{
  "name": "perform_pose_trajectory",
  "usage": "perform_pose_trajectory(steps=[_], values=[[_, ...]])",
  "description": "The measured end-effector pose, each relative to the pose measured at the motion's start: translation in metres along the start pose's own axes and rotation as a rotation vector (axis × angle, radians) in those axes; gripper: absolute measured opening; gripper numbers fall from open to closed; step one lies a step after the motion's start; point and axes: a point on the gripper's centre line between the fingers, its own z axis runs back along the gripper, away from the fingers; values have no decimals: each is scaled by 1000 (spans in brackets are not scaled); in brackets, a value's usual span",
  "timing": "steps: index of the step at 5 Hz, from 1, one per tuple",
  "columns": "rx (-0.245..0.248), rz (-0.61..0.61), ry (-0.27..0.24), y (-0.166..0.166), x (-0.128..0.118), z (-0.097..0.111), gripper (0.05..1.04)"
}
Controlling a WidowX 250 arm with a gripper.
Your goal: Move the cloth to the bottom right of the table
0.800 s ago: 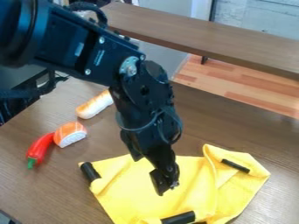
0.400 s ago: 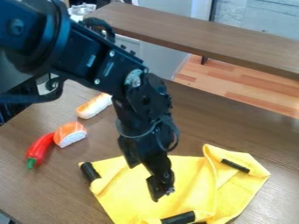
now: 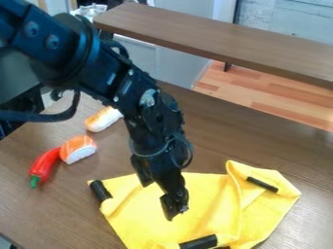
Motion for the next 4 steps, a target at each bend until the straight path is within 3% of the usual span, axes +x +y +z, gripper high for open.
perform_pose_trajectory(steps=[2,3,4], values=[[-100,-30,-89,13,5,-37,999],[-125,-23,-112,12,8,-47,999],[-99,-26,-97,15,8,-57,999]])
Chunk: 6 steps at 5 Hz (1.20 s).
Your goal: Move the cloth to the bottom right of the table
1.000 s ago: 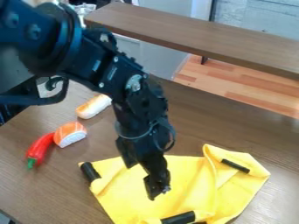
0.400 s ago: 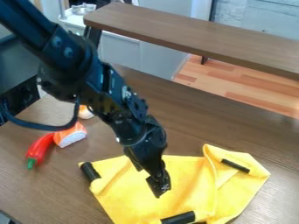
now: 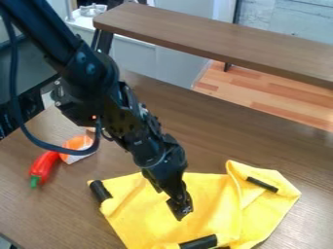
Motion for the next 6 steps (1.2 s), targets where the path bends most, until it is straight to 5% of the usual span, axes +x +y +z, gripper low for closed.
perform_pose_trajectory(steps=[2,6], values=[[56,14,43,12,3,-25,999],[124,184,-2,80,54,-38,999]])
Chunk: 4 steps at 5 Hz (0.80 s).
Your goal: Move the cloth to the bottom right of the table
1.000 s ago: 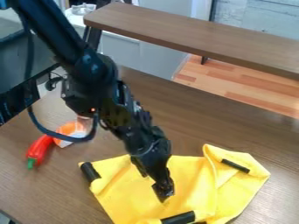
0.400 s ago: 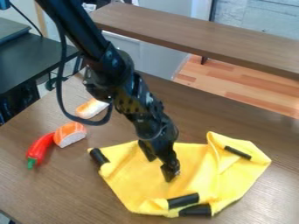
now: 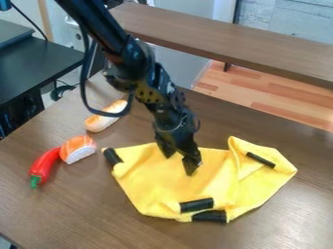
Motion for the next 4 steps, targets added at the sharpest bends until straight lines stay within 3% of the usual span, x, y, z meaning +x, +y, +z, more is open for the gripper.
perform_pose_trajectory(steps=[2,3,4], values=[[17,41,5,11,26,-12,999],[19,39,11,6,21,-14,1000],[1,15,17,-9,0,-9,997]])
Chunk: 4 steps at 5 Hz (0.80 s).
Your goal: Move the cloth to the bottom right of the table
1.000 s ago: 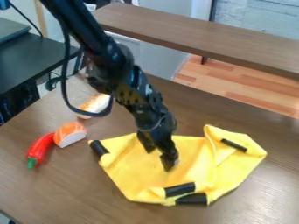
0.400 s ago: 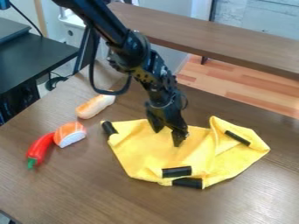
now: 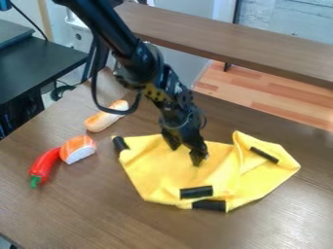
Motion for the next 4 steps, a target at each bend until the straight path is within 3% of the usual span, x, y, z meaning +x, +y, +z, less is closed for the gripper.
perform_pose_trajectory(steps=[2,4], values=[[-86,-102,6,-47,-51,25,999],[-112,-133,12,-59,-83,38,999]])
